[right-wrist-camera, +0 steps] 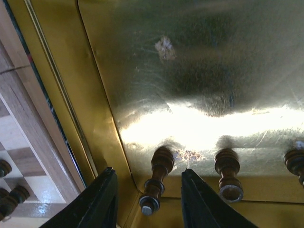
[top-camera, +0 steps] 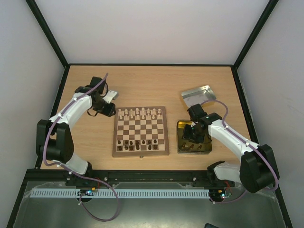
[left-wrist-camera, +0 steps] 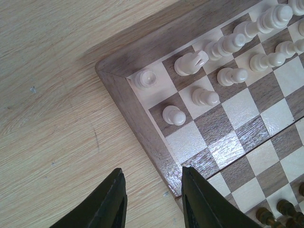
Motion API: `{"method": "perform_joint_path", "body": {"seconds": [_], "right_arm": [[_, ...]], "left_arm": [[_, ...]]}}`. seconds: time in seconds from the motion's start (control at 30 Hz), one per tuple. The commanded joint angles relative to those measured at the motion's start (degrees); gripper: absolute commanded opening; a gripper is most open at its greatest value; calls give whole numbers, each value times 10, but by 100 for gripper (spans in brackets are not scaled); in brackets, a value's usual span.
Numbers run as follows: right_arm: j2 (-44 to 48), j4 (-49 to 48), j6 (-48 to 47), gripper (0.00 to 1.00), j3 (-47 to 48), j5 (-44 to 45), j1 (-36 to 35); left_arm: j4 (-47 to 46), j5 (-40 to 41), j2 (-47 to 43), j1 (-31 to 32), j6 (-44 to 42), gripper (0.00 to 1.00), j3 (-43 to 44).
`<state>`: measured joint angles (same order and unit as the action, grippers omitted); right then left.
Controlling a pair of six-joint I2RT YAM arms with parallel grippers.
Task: Set up the chess pieces on the board
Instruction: Pick up the chess piece from the storage box.
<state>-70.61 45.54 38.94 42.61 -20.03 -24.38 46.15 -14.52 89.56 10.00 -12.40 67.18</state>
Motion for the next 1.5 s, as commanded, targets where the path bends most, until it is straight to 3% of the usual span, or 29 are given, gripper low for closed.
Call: {"method": "perform_joint_path", "body": {"seconds": [0.0,0.6,1.47], "right_arm": [[1,42,-23,35,14,-26,2],[-25,42,-58,34,9,-52,-5],[-46,48,-70,20,8,-34,-22]], "left_arm": [[11,-7,-11,2,-3,33,-1],[6,-4,-26,2,-2,34,-7],[9,7,-33,2,-6,33,-2]]}}
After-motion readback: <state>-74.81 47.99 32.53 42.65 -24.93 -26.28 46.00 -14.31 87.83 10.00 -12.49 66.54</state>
